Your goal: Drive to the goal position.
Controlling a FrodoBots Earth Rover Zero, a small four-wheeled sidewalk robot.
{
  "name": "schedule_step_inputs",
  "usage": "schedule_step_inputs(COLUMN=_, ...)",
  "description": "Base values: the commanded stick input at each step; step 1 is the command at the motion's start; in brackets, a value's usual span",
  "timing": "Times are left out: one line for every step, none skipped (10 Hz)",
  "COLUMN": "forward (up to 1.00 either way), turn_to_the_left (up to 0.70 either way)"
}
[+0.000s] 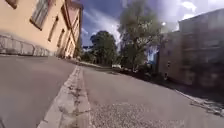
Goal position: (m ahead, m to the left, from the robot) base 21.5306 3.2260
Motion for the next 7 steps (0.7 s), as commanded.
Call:
schedule_step_inputs(forward=0.70, turn_to_the_left=-0.30)
schedule_step_inputs(forward=0.70, turn_to_the_left=-0.30)
schedule_step_inputs(forward=0.70, turn_to_the_left=-0.30)
schedule_step_inputs(forward=0.70, turn_to_the_left=-0.30)
schedule_step_inputs(forward=0.70, turn_to_the_left=-0.30)
schedule_step_inputs(forward=0.70, turn_to_the_left=-0.30)
schedule_step_inputs(forward=0.70, turn_to_the_left=-0.30)
